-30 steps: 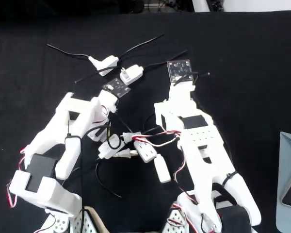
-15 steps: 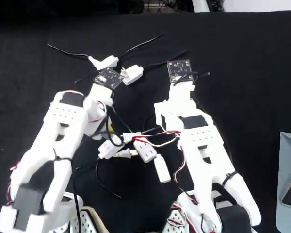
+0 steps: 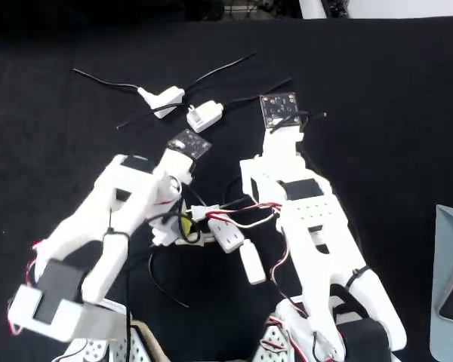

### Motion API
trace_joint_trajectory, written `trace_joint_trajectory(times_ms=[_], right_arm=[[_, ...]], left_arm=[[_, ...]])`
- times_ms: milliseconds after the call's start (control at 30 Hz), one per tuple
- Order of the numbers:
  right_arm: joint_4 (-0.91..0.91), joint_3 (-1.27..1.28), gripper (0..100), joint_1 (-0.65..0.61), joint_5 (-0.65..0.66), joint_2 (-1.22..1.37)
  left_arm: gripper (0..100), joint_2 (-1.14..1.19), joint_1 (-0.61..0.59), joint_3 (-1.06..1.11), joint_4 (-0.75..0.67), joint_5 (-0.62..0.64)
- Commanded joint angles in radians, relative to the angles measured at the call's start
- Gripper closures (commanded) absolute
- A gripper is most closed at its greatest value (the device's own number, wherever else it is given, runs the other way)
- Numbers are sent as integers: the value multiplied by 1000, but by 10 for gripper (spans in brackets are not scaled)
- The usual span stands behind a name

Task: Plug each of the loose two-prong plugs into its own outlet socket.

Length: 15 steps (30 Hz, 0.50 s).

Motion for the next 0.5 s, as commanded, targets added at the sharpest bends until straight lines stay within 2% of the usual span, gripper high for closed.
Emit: trace_joint_trajectory(times_ms=[0, 333, 467], right_arm=[[-17, -44, 987, 15, -2, -4], [-17, -44, 987, 15, -2, -4], [-17, -44, 987, 15, -2, -4]], left_arm=[[813, 118, -28, -120, -15, 0], [832, 155, -102, -196, -15, -110], [736, 155, -104, -196, -14, -132]])
